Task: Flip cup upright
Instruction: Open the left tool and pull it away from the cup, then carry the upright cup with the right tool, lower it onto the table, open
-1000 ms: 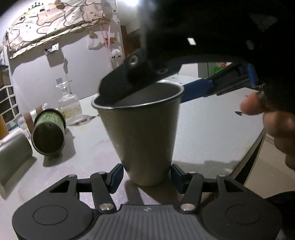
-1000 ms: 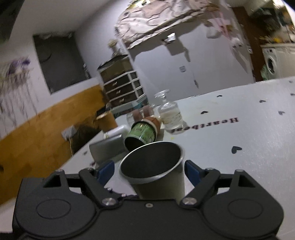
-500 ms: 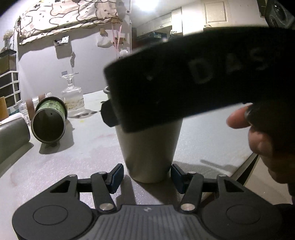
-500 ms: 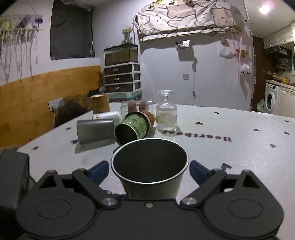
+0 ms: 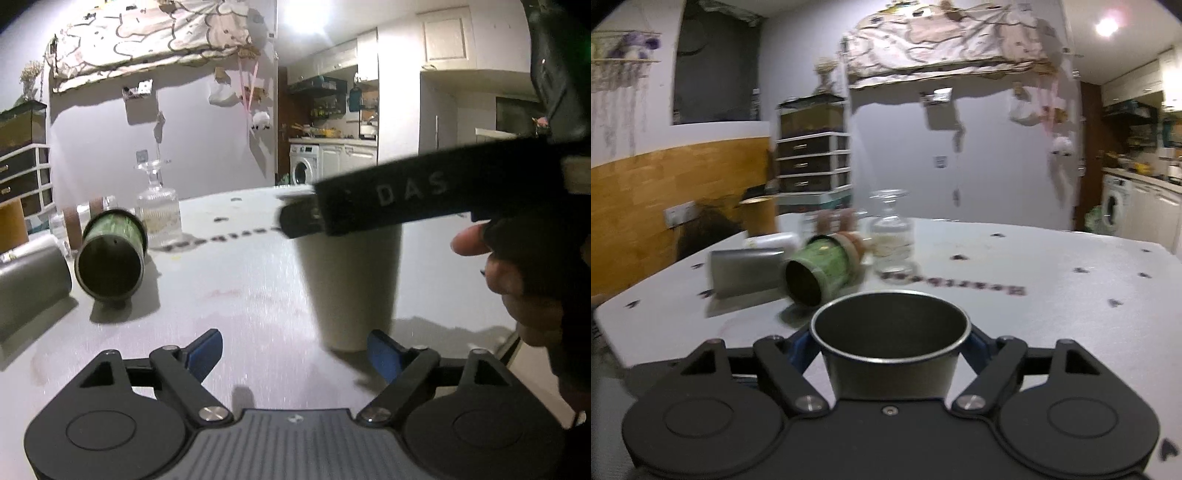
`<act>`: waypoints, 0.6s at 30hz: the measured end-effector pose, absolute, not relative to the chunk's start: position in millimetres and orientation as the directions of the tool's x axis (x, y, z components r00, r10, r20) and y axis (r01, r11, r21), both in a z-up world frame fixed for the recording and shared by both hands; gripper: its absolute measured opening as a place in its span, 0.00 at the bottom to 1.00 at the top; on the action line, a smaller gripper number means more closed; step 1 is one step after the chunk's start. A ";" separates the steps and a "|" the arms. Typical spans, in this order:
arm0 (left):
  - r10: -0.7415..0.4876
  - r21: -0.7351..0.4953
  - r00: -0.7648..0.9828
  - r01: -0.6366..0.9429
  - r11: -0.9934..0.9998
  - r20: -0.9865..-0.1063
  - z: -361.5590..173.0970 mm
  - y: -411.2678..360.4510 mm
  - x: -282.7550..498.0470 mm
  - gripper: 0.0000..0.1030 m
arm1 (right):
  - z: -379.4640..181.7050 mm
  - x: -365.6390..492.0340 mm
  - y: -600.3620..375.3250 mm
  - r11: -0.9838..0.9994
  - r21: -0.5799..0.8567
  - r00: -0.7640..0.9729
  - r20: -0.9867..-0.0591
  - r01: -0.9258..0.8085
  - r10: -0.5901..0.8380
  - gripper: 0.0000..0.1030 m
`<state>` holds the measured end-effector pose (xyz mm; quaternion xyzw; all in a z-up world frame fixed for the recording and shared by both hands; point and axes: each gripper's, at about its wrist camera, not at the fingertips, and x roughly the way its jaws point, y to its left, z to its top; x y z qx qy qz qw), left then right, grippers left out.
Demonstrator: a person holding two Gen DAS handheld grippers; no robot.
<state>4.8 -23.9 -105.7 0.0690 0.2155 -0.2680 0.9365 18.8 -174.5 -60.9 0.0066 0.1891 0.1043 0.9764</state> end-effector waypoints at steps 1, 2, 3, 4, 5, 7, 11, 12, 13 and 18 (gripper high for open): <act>-0.470 0.013 0.768 0.527 0.850 -0.435 -103.6 -25.1 5.6 0.86 | -60.3 22.5 -180.6 0.982 0.049 0.912 -0.365 -0.181 0.187 0.77; -0.467 0.010 0.773 0.521 0.854 -0.429 -102.5 -25.7 7.2 0.86 | -59.4 28.2 -188.7 0.986 0.046 0.918 -0.362 -0.159 0.165 0.77; -0.464 0.006 0.777 0.515 0.857 -0.425 -101.6 -26.2 8.7 0.86 | -58.4 33.1 -196.2 0.990 0.042 0.923 -0.358 -0.137 0.143 0.77; -0.461 0.002 0.780 0.510 0.860 -0.422 -101.2 -26.6 10.2 0.86 | -57.2 38.2 -204.1 0.993 0.037 0.928 -0.351 -0.116 0.121 0.77; -0.459 0.001 0.783 0.506 0.862 -0.421 -101.0 -27.1 11.0 0.86 | -56.4 44.0 -212.1 0.995 0.033 0.933 -0.346 -0.096 0.101 0.77; -0.453 0.002 0.785 0.501 0.866 -0.422 -101.5 -27.4 11.8 0.86 | -53.6 56.7 -230.8 0.999 0.023 0.942 -0.332 -0.047 0.052 0.77; -0.445 0.008 0.787 0.496 0.869 -0.427 -103.2 -27.3 12.9 0.86 | -48.4 84.0 -269.4 0.999 0.012 0.949 -0.314 0.037 -0.032 0.77; -0.443 0.008 0.788 0.494 0.870 -0.428 -103.6 -27.1 15.0 0.86 | -47.1 91.3 -279.7 0.998 0.013 0.950 -0.308 0.058 -0.051 0.77; -0.441 0.008 0.788 0.492 0.871 -0.429 -103.7 -27.3 15.5 0.86 | -45.6 99.2 -290.3 0.997 0.014 0.951 -0.302 0.080 -0.072 0.77; -0.438 0.000 0.788 0.485 0.874 -0.432 -106.4 -27.7 16.5 0.86 | -44.8 134.0 -342.5 0.977 0.017 0.938 -0.285 0.211 -0.198 0.77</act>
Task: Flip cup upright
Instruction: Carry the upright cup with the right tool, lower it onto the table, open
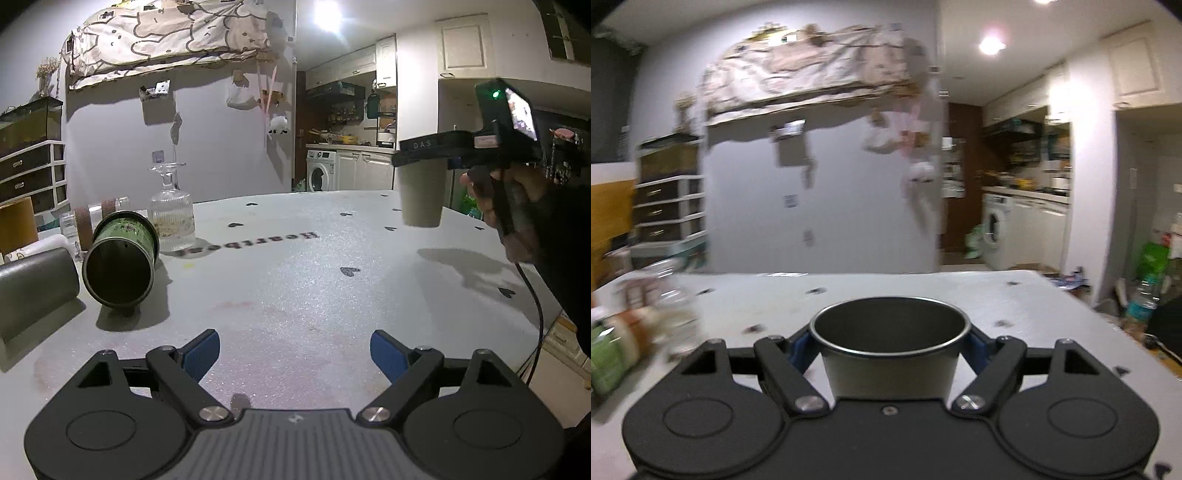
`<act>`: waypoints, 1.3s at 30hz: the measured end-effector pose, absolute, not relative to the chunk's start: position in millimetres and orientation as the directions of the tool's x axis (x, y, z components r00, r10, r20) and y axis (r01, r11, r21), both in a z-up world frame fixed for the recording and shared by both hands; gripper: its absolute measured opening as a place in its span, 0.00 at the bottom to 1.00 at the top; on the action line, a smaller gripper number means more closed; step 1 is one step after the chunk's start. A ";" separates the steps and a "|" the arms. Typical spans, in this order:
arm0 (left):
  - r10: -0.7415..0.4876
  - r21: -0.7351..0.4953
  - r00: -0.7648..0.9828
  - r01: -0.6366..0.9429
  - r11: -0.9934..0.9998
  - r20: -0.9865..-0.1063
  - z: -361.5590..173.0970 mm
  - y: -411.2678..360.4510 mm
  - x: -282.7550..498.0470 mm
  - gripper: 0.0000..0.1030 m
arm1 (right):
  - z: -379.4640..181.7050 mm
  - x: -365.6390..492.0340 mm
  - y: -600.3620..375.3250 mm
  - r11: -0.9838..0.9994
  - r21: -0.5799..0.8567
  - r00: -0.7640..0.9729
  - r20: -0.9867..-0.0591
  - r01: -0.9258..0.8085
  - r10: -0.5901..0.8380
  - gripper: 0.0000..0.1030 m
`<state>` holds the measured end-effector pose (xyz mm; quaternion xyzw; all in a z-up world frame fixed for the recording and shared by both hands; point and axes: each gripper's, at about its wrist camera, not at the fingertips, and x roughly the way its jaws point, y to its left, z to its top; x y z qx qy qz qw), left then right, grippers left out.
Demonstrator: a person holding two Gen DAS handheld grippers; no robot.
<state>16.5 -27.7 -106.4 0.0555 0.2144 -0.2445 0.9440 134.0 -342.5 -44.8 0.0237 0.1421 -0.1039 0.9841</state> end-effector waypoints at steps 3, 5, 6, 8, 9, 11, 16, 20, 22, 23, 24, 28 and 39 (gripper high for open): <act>-0.438 -0.006 0.786 0.484 0.875 -0.437 -108.4 -29.8 19.5 0.86 | -49.3 152.7 -374.3 0.958 0.022 0.917 -0.296 0.287 -0.268 0.77; -0.437 -0.009 0.784 0.483 0.876 -0.442 -109.6 -31.3 21.5 0.86 | -52.4 163.1 -396.0 0.937 0.043 0.898 -0.303 0.347 -0.318 0.77; -0.438 -0.012 0.783 0.483 0.876 -0.442 -109.8 -31.4 22.5 0.86 | -54.6 166.1 -405.4 0.923 0.063 0.886 -0.310 0.380 -0.344 0.77; -0.437 -0.014 0.783 0.481 0.876 -0.443 -110.5 -31.7 23.0 0.86 | -59.0 171.2 -422.0 0.902 0.096 0.871 -0.321 0.421 -0.372 0.77; -0.435 -0.013 0.783 0.480 0.877 -0.444 -110.7 -31.7 23.5 0.86 | -62.1 174.2 -429.6 0.896 0.106 0.867 -0.322 0.432 -0.380 0.77; -0.431 -0.013 0.784 0.476 0.879 -0.446 -110.8 -31.5 24.5 0.86 | -69.6 177.0 -437.8 0.883 0.105 0.856 -0.321 0.458 -0.405 0.77; -0.422 -0.010 0.790 0.467 0.884 -0.445 -110.2 -32.0 25.0 0.86 | -86.3 176.7 -447.7 0.859 0.105 0.832 -0.332 0.500 -0.444 0.77; -0.422 -0.017 0.789 0.464 0.886 -0.447 -109.0 -33.3 26.1 0.86 | -87.7 170.1 -441.5 0.867 0.089 0.834 -0.340 0.490 -0.436 0.87; -0.421 -0.013 0.790 0.464 0.886 -0.446 -108.1 -33.6 26.2 0.87 | -88.0 169.1 -439.0 0.877 0.082 0.839 -0.343 0.474 -0.422 0.91; -0.420 -0.012 0.791 0.464 0.886 -0.445 -107.7 -33.9 26.2 0.87 | -87.1 166.9 -436.4 0.879 0.079 0.840 -0.344 0.471 -0.419 0.92; -0.420 -0.011 0.792 0.463 0.886 -0.444 -107.1 -33.8 26.5 0.87 | -86.0 163.7 -435.2 0.880 0.077 0.841 -0.345 0.468 -0.417 0.93; -0.416 -0.008 0.797 0.459 0.888 -0.437 -104.4 -33.4 27.5 0.87 | -80.6 151.5 -431.3 0.882 0.082 0.843 -0.344 0.465 -0.412 0.95; -0.383 0.028 0.840 0.426 0.904 -0.385 -70.6 -38.5 43.6 0.90 | -62.4 92.9 -405.8 0.877 0.085 0.842 -0.338 0.473 -0.421 0.97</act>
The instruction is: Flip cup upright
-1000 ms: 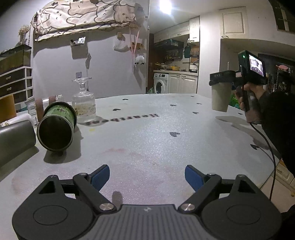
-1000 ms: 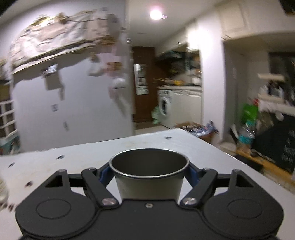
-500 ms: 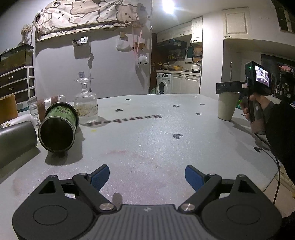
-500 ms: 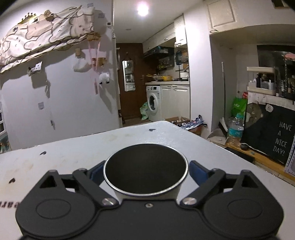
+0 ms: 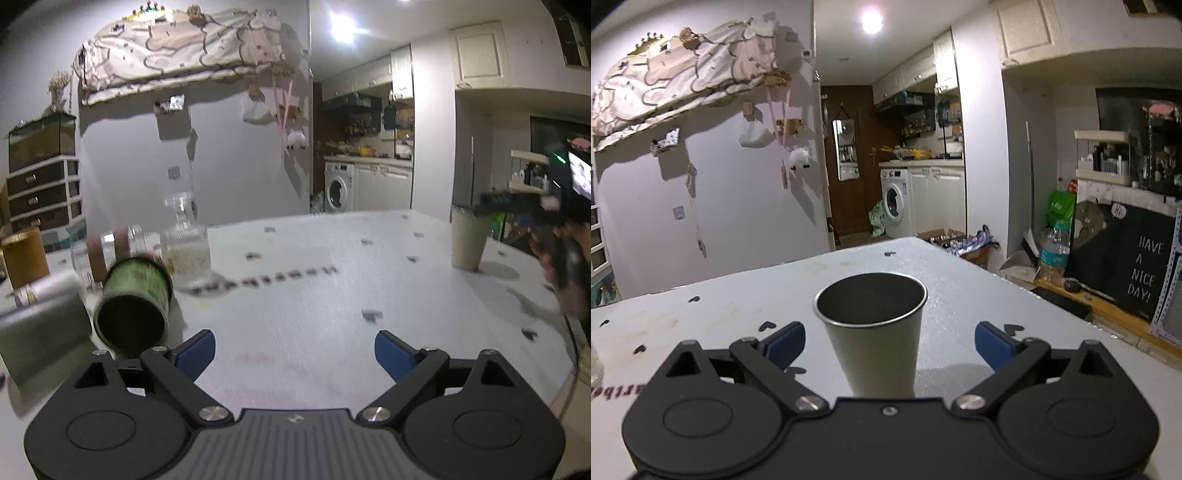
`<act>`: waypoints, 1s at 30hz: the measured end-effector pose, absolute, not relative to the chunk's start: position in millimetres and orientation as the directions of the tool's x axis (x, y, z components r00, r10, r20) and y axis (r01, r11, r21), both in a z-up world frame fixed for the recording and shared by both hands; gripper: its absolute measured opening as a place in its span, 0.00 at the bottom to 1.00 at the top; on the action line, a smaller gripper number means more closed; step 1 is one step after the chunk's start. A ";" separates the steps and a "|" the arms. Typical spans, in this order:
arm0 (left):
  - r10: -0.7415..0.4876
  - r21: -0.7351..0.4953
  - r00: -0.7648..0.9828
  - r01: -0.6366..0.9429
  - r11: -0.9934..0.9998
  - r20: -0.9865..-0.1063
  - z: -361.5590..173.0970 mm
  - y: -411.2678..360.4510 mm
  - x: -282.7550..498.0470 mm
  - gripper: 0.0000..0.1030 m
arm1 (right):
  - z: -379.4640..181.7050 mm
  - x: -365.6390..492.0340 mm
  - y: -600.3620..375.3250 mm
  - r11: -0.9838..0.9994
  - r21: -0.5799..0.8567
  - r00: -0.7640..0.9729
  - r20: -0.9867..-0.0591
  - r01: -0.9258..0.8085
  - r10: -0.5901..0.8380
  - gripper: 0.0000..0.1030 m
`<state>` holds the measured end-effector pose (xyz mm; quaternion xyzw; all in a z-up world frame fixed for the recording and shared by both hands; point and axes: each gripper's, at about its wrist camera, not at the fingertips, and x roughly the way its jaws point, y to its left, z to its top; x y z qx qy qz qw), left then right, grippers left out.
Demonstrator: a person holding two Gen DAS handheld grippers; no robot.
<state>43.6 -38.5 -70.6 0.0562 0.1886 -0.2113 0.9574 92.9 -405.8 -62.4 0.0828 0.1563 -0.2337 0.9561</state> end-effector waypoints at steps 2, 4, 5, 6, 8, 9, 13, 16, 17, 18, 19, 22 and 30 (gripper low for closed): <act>-0.380 0.029 0.850 0.418 0.908 -0.366 -60.2 -39.7 47.6 0.91 | -56.6 79.4 -397.0 0.886 0.079 0.853 -0.321 0.457 -0.412 0.98; -0.373 0.024 0.858 0.407 0.913 -0.352 -50.6 -40.8 51.7 0.91 | -50.8 67.0 -386.5 0.893 0.070 0.860 -0.310 0.445 -0.405 0.98; -0.369 0.022 0.863 0.401 0.916 -0.345 -46.5 -41.2 52.8 0.92 | -48.0 60.3 -381.0 0.898 0.070 0.868 -0.299 0.435 -0.397 0.99; -0.365 0.020 0.867 0.394 0.919 -0.339 -42.2 -41.6 53.7 0.93 | -45.8 54.5 -377.0 0.903 0.072 0.874 -0.291 0.424 -0.388 1.00; -0.355 0.014 0.876 0.380 0.925 -0.327 -34.7 -43.0 54.5 0.94 | -38.8 41.2 -366.1 0.914 0.075 0.889 -0.276 0.399 -0.365 1.00; -0.352 0.010 0.879 0.375 0.927 -0.323 -32.3 -42.9 53.8 0.95 | -36.9 34.2 -360.4 0.920 0.075 0.896 -0.271 0.385 -0.352 1.00; -0.355 -0.030 0.877 0.366 0.930 -0.325 -24.6 -43.0 49.6 0.98 | -33.6 9.0 -337.4 0.938 0.078 0.917 -0.250 0.338 -0.309 1.00; -0.349 -0.045 0.872 0.356 0.933 -0.344 -27.5 -45.3 44.8 1.00 | -33.8 -7.1 -322.0 0.948 0.072 0.927 -0.246 0.310 -0.284 1.00; -0.344 -0.044 0.870 0.352 0.935 -0.353 -28.9 -45.9 43.3 1.00 | -35.6 -14.5 -316.7 0.951 0.070 0.929 -0.246 0.300 -0.275 1.00; -0.341 -0.046 0.868 0.348 0.936 -0.360 -30.0 -45.8 42.0 1.00 | -35.9 -18.9 -312.1 0.955 0.067 0.932 -0.248 0.290 -0.266 1.00; -0.339 -0.049 0.867 0.346 0.937 -0.365 -31.5 -45.3 40.1 1.00 | -36.3 -23.0 -307.7 0.958 0.059 0.934 -0.248 0.281 -0.258 1.00; -0.338 -0.054 0.867 0.343 0.938 -0.365 -32.5 -43.5 34.4 1.00 | -38.4 -34.5 -297.1 0.967 0.048 0.941 -0.245 0.251 -0.233 1.00; -0.288 -0.008 0.888 0.306 0.952 -0.359 -30.7 -44.6 21.8 1.00 | -41.5 -46.0 -283.1 0.968 0.040 0.932 -0.280 0.249 -0.228 1.00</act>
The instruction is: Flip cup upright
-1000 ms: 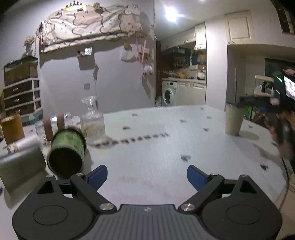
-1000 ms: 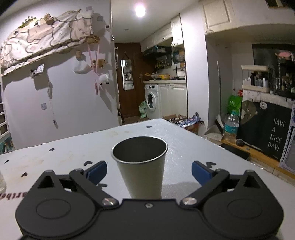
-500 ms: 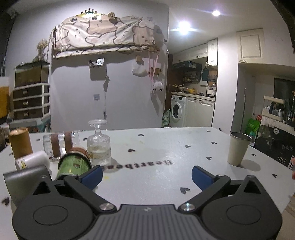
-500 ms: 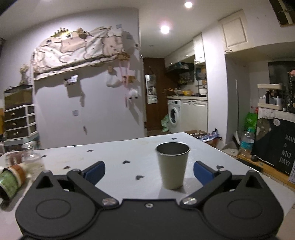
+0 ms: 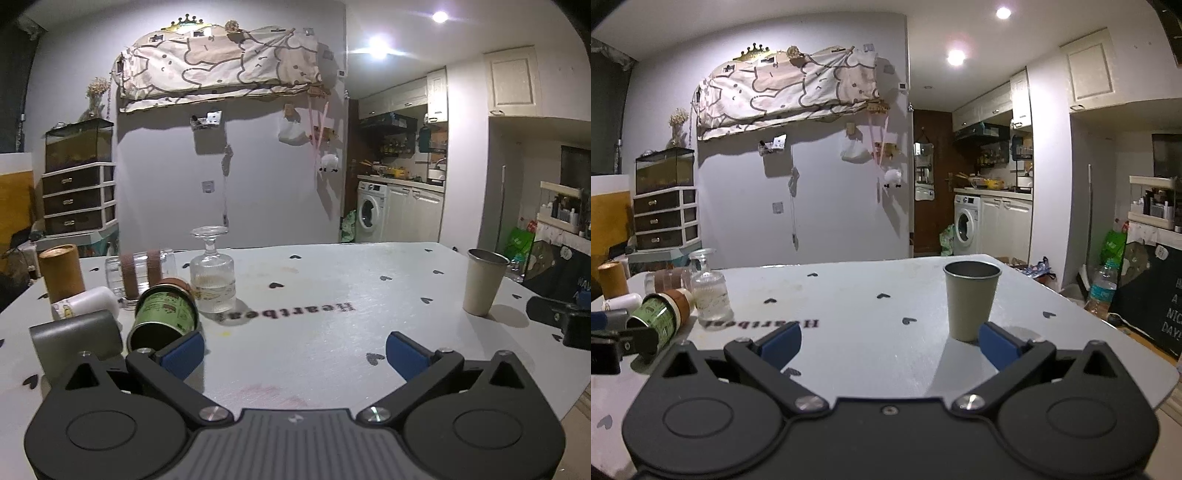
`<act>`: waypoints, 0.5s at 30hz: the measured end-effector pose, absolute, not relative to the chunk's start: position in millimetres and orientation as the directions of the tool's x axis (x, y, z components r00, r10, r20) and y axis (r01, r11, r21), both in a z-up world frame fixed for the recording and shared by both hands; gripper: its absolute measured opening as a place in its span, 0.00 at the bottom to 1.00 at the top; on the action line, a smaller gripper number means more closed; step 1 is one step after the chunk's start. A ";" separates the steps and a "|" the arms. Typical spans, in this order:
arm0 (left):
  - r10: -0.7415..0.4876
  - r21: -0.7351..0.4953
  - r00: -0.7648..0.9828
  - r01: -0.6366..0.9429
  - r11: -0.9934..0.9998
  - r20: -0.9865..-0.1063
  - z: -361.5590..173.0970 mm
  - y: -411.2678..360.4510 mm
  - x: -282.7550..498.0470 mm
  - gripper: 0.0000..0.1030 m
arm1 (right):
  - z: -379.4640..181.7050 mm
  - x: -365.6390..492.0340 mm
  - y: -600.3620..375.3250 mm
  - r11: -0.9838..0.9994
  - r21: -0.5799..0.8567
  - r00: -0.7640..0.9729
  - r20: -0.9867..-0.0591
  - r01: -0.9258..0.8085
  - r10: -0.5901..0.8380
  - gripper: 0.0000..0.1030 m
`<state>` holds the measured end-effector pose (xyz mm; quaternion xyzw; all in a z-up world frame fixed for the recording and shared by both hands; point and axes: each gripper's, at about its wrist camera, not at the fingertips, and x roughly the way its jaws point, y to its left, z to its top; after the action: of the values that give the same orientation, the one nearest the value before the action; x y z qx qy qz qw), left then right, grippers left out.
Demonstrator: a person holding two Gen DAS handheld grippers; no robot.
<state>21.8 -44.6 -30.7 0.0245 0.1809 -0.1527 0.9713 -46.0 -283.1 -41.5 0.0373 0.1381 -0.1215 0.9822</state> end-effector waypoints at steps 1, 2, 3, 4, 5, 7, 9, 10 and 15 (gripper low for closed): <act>-0.282 -0.006 0.889 0.300 0.954 -0.361 -30.7 -44.4 21.6 1.00 | -41.8 -46.7 -282.7 0.969 0.045 0.933 -0.285 0.244 -0.222 1.00; -0.277 -0.005 0.889 0.296 0.955 -0.364 -30.7 -44.0 21.1 1.00 | -43.0 -47.8 -282.1 0.970 0.047 0.933 -0.288 0.238 -0.215 1.00; -0.274 -0.004 0.889 0.293 0.956 -0.366 -30.7 -44.1 20.6 1.00 | -43.9 -48.7 -281.6 0.971 0.043 0.932 -0.291 0.236 -0.214 1.00; -0.269 -0.003 0.890 0.289 0.957 -0.369 -30.6 -44.0 19.9 1.00 | -44.2 -48.8 -280.9 0.970 0.037 0.930 -0.295 0.240 -0.219 1.00; -0.266 -0.001 0.890 0.286 0.958 -0.371 -30.7 -44.0 19.5 1.00 | -44.8 -49.2 -280.3 0.969 0.034 0.928 -0.297 0.246 -0.225 1.00; -0.261 0.000 0.889 0.282 0.960 -0.377 -31.2 -43.6 19.4 1.00 | -45.2 -49.5 -279.8 0.968 0.031 0.926 -0.302 0.249 -0.228 1.00; -0.256 -0.001 0.888 0.277 0.961 -0.382 -31.9 -43.2 19.5 1.00 | -46.2 -48.2 -279.8 0.967 0.028 0.921 -0.313 0.253 -0.232 1.00; -0.253 -0.001 0.888 0.273 0.962 -0.385 -32.2 -42.9 19.7 1.00 | -47.1 -47.9 -280.2 0.966 0.027 0.919 -0.319 0.256 -0.234 1.00; -0.247 0.000 0.888 0.268 0.964 -0.388 -34.1 -43.2 18.5 1.00 | -51.7 -45.9 -279.9 0.965 0.027 0.910 -0.340 0.262 -0.237 1.00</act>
<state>18.5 -43.2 -34.1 0.0268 0.1963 -0.1324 0.9712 -45.9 -279.9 -51.7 0.0359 0.1694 -0.1277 0.9766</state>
